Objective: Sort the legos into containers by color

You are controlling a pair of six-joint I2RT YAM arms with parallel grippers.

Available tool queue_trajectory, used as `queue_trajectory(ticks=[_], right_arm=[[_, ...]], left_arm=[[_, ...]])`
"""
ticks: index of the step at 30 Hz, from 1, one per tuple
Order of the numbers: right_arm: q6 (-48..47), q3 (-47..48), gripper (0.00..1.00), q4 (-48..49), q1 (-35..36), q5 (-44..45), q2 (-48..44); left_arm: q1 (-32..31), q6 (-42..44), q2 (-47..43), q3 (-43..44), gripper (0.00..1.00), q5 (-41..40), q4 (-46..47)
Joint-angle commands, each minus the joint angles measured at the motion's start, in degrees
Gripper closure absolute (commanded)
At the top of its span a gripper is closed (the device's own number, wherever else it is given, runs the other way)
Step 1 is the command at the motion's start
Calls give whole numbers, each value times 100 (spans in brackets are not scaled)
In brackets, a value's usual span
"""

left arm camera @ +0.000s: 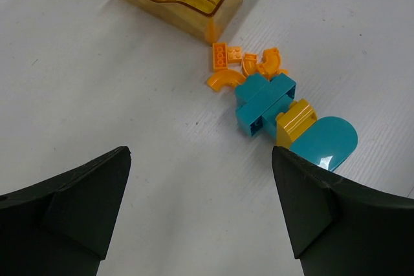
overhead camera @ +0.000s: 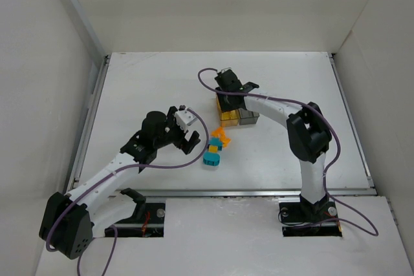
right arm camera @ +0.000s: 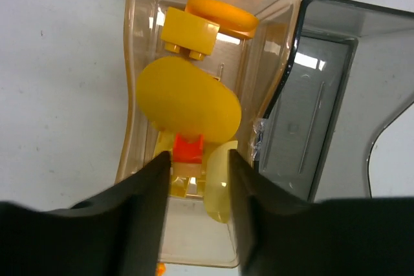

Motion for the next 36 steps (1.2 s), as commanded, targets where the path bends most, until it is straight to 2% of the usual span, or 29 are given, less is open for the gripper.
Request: queue_trajectory(ticks=[1,4,7,12,17,22,27,32,36], right_arm=[[-167,326,47,41,25,-8,-208],[-167,326,36,-64,25,-8,-330],[-167,326,31,-257,25,-8,-584],[-220,-129,31,-311,210,-419,-1252],[-562,-1237,31,224,508,-2175,-1895],[-195,-1642,33,278,702,-2425,-1772],[17,-1704,33,637,763,-2372,-1658],[-35,-1705,56,692,834,-2714,-1036],[-246,-1704,64,691,1070,-3101,-849]], left_arm=[[25,5,-35,-52,12,157,158],[25,5,-35,-105,12,157,280],[25,5,-35,-157,12,157,342],[78,5,-35,-158,11,96,342],[78,-248,-141,-325,11,-238,404],[78,-487,-141,-387,13,-738,527],[78,-487,-193,-448,14,-801,580],[78,-539,-246,-501,13,-976,632],[78,-539,-299,-501,13,-1082,580]])
